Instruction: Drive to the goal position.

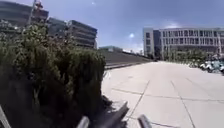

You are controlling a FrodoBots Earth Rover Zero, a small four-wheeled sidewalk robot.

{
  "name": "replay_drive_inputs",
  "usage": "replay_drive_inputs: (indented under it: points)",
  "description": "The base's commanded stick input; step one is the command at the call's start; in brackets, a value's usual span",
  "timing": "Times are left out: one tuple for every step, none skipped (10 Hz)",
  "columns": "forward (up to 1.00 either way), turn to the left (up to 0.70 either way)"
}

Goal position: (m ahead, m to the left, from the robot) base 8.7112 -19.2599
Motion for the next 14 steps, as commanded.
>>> replay_drive_inputs:
  points:
    - [0.70,-0.34]
    - [0.70,-0.34]
    - [0.70,-0.34]
    - [0.85,-0.33]
    - [0.85,-0.33]
    - [0.85,-0.33]
    - [0.93,-0.36]
    - [1.00,-0.39]
    - [1.00,-0.39]
    - [1.00,-0.39]
    - [1.00,0.01]
    - [1.00,0.01]
    - [1.00,0.01]
    - [1.00,0.22]
